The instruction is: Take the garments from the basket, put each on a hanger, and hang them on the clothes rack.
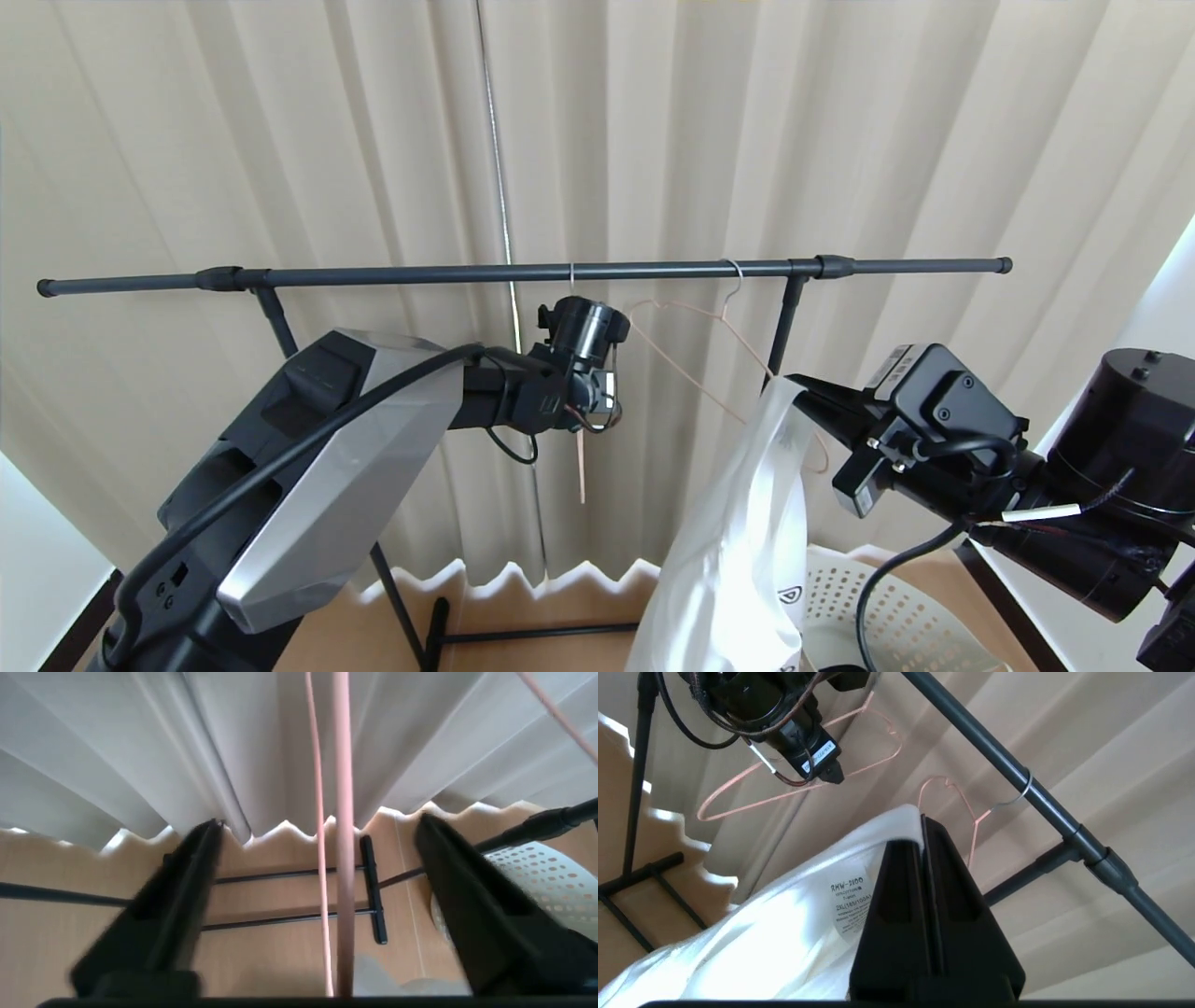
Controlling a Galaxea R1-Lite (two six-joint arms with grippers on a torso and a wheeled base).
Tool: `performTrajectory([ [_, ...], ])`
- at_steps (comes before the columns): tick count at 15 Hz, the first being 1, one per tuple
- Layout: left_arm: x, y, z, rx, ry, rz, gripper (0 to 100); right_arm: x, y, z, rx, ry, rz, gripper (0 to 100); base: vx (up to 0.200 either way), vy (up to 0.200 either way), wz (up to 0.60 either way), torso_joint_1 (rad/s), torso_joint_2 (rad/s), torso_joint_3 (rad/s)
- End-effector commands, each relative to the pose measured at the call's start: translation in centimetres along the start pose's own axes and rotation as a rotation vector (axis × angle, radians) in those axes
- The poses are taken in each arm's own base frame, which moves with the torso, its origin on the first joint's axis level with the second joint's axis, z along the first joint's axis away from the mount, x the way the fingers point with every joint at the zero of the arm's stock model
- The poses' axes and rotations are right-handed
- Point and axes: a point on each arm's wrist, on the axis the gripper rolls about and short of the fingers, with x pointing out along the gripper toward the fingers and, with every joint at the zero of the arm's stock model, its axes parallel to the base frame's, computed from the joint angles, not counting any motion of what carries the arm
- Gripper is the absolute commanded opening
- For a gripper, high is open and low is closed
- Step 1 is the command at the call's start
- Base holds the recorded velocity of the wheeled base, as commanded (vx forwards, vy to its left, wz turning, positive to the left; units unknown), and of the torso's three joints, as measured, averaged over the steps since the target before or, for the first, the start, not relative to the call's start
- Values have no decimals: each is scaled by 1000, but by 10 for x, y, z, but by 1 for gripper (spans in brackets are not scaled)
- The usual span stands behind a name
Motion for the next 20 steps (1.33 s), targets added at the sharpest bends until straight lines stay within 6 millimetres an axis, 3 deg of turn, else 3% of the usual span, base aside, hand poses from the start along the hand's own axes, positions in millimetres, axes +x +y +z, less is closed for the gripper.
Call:
performTrajectory([
  [1, 3, -1, -3, 2, 7, 2, 0, 1, 0, -1, 0, 3, 2, 0, 0, 0, 0, 0, 0, 0],
  [8, -4, 1, 4, -5, -7, 0, 0, 0, 0, 0, -1, -1, 1, 0, 0, 0, 0, 0, 0, 0],
  [12, -35, 6, 24, 1, -40, -14, 0, 0, 0, 0, -1, -2, 0, 0, 0, 0, 0, 0, 0, 0],
  [17, -76, 4, 25, 43, -35, -50, 0, -1, -1, 1, -1, -5, -1, 0, 0, 0, 0, 0, 0, 0],
  [20, -91, 4, 25, 65, -31, -78, 0, -1, 0, 1, -1, -6, -2, 0, 0, 0, 0, 0, 0, 0],
])
